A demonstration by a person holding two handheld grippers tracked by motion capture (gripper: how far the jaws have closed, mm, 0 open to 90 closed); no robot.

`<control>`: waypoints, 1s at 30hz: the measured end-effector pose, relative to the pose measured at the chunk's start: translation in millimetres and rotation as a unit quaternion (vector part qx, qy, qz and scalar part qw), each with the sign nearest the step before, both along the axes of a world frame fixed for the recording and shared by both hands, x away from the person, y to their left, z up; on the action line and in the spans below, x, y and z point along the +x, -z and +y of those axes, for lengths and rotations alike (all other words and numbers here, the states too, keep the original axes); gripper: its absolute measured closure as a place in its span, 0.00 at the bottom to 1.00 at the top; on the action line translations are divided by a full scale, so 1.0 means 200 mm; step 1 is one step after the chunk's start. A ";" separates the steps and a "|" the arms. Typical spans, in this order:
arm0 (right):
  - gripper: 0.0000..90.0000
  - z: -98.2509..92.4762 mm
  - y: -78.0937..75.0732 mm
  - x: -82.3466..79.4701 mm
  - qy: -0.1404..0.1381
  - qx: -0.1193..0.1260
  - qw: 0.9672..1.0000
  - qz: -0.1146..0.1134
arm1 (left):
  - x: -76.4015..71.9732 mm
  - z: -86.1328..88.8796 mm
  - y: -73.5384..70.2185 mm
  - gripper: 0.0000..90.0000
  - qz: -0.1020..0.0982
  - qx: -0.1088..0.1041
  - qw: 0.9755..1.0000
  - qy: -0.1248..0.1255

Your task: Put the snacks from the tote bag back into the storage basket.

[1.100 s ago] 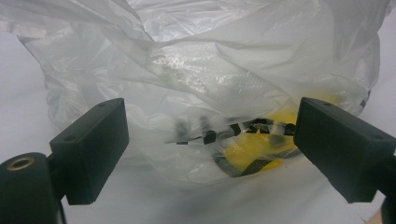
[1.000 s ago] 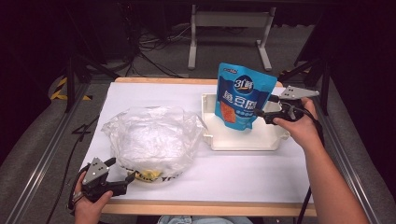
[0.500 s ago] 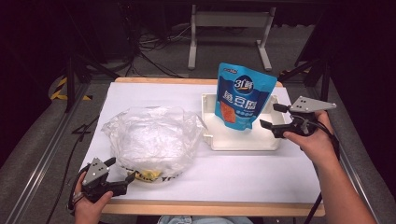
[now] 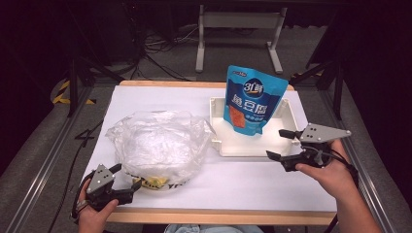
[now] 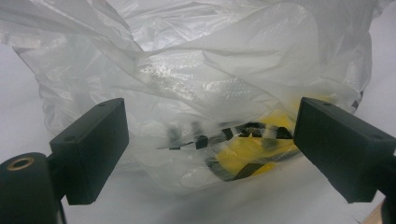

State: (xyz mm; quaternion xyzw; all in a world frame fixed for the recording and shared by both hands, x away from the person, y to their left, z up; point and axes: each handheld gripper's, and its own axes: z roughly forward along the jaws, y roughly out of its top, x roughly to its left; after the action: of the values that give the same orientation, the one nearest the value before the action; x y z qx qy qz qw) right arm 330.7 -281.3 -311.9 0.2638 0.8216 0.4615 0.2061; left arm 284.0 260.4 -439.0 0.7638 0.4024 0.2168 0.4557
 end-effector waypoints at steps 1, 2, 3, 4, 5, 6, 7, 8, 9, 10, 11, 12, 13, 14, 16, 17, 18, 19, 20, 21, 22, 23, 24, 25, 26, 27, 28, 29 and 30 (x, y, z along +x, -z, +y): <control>0.22 0.01 0.01 -0.01 -0.003 -0.002 1.000 0.001 | 0.00 0.00 0.00 0.13 0.000 0.000 1.000 0.000; 0.21 0.01 0.02 -0.02 -0.006 -0.003 1.000 0.003 | 0.00 0.00 0.00 0.13 0.000 0.000 1.000 0.000; 0.21 0.02 0.04 -0.03 -0.010 -0.003 1.000 0.003 | 0.00 0.00 0.00 0.13 0.000 0.000 1.000 0.000; 0.21 0.02 0.04 -0.03 -0.010 -0.003 1.000 0.003 | 0.00 0.00 0.00 0.13 0.000 0.000 1.000 0.000; 0.20 0.02 0.05 -0.04 -0.012 -0.005 1.000 0.006 | 0.00 0.00 0.00 0.13 0.000 0.000 1.000 0.000; 0.20 0.03 0.07 -0.05 -0.012 -0.009 1.000 0.006 | 0.00 0.00 0.00 0.13 0.000 0.000 1.000 0.000; 0.20 0.03 0.08 -0.05 -0.015 -0.012 1.000 0.006 | 0.00 0.00 0.00 0.13 0.000 0.000 1.000 0.000; 0.20 0.04 0.09 -0.06 -0.017 -0.013 1.000 0.007 | 0.00 0.00 0.00 0.13 0.000 0.000 1.000 0.000; 0.20 0.05 0.12 -0.07 -0.018 -0.015 1.000 0.008 | 0.00 0.00 0.00 0.13 0.000 0.000 1.000 0.000; 0.20 0.05 0.12 -0.07 -0.018 -0.015 1.000 0.008 | 0.00 0.00 0.00 0.13 0.000 0.000 1.000 0.001; 0.20 0.05 0.13 -0.07 -0.019 -0.017 1.000 0.008 | 0.00 0.00 0.00 0.13 0.000 -0.001 1.000 0.000; 0.20 0.06 0.15 -0.08 -0.020 -0.018 1.000 0.011 | 0.00 0.00 0.00 0.13 0.000 0.000 1.000 0.000; 0.20 0.06 0.16 -0.08 -0.021 -0.018 1.000 0.011 | 0.00 0.00 0.00 0.13 0.000 -0.001 1.000 0.000; 0.20 0.07 0.17 -0.08 -0.022 -0.018 1.000 0.009 | 0.00 0.00 0.00 0.13 0.001 -0.001 1.000 0.001; 0.20 0.08 0.21 -0.08 -0.024 -0.013 1.000 0.014 | 0.00 0.00 0.00 0.13 0.001 -0.001 1.000 0.001; 0.20 0.08 0.23 -0.08 -0.025 -0.012 1.000 0.014 | 0.00 0.00 0.00 0.13 0.000 -0.001 1.000 0.001; 0.20 0.08 0.25 -0.08 -0.025 -0.011 1.000 0.015 | 0.00 0.00 0.00 0.13 0.000 -0.001 1.000 0.000; 0.20 0.08 0.27 -0.08 -0.024 -0.010 1.000 0.015 | 0.00 0.00 0.00 0.13 0.001 -0.001 1.000 0.001; 0.20 0.08 0.28 -0.08 -0.024 -0.010 1.000 0.012 | 0.00 0.00 0.00 0.13 0.001 0.000 1.000 0.000; 0.20 0.08 0.30 -0.08 -0.023 -0.014 1.000 0.009 | 0.00 0.00 0.00 0.13 0.001 -0.001 1.000 -0.001; 0.20 0.08 0.32 -0.07 -0.022 -0.015 1.000 0.009 | 0.00 0.00 0.00 0.13 0.000 -0.001 1.000 -0.001; 0.20 0.08 0.33 -0.07 -0.021 -0.013 1.000 0.008 | 0.00 0.00 0.00 0.13 0.001 -0.001 1.000 -0.001; 0.20 0.08 0.35 -0.07 -0.021 -0.010 1.000 0.008 | 0.00 0.00 0.00 0.13 0.000 0.000 1.000 -0.001; 0.20 0.08 0.36 -0.07 -0.021 -0.007 1.000 0.008 | 0.00 0.00 0.00 0.13 0.001 0.000 1.000 -0.001; 0.20 0.08 0.37 -0.06 -0.019 -0.004 1.000 0.010 | 0.00 0.00 0.00 0.13 0.000 0.000 1.000 -0.001; 0.20 0.08 0.37 -0.06 -0.019 -0.004 1.000 0.010 | 0.00 0.00 0.00 0.13 0.000 0.000 1.000 -0.001; 0.20 0.08 0.39 -0.06 -0.017 -0.004 1.000 0.011 | 0.00 0.00 0.00 0.13 0.000 0.000 1.000 -0.001; 0.20 0.08 0.42 -0.06 -0.014 -0.006 1.000 0.012 | 0.00 0.00 0.00 0.13 0.000 0.000 1.000 0.000; 0.20 0.07 0.44 -0.06 -0.012 -0.008 1.000 0.017 | 0.00 0.00 0.00 0.13 0.000 0.000 1.000 0.000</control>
State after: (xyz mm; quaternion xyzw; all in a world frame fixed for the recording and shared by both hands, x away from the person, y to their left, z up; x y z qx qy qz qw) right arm 319.6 -266.6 -400.2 0.2600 0.8316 0.4531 0.1885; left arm 283.6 260.9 -439.0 0.7640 0.4022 0.2167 0.4556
